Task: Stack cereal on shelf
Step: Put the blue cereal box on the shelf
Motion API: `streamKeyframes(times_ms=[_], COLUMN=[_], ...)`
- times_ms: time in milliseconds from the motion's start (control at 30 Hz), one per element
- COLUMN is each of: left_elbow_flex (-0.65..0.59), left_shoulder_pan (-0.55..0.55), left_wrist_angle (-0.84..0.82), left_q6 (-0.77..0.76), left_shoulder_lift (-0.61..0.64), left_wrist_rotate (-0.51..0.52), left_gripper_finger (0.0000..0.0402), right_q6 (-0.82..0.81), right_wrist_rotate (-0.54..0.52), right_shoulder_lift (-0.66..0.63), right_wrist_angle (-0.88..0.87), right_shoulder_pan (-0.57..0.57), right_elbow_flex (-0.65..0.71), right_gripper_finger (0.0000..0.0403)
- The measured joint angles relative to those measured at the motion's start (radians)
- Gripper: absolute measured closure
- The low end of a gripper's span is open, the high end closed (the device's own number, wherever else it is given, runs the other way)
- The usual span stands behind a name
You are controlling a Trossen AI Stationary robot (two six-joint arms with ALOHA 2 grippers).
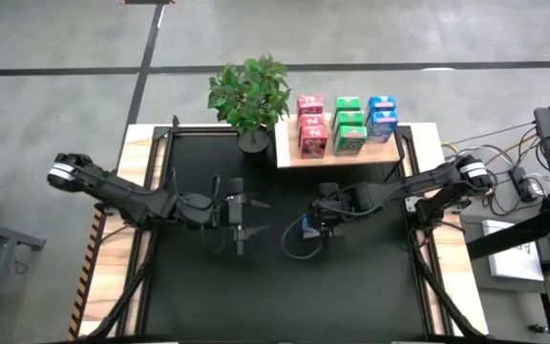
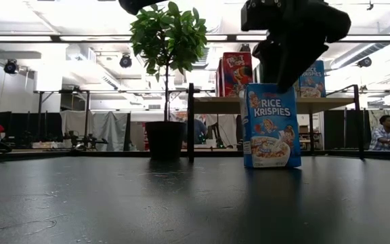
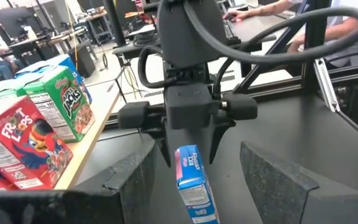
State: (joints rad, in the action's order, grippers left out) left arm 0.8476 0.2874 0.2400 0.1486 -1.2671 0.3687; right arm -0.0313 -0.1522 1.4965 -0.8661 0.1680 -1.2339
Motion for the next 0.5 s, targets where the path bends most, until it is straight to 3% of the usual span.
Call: streamKeyframes(times_ms=[500], left_elbow_flex=[0.002], left_shoulder_pan=[0.0], left_wrist_angle=[-0.001], left_q6=[0.0], left_shoulder_lift=[-0.002], left_wrist_rotate=[0.0], left_gripper_finger=[0.0187], right_q6=[0.009], right_wrist_rotate=[0.03], right_shoulder_lift=[-0.002], right_wrist_angle=[0.003], right_shoulder_pan=[-0.01], right_elbow_flex=[0.0], right_gripper_finger=[0.0233])
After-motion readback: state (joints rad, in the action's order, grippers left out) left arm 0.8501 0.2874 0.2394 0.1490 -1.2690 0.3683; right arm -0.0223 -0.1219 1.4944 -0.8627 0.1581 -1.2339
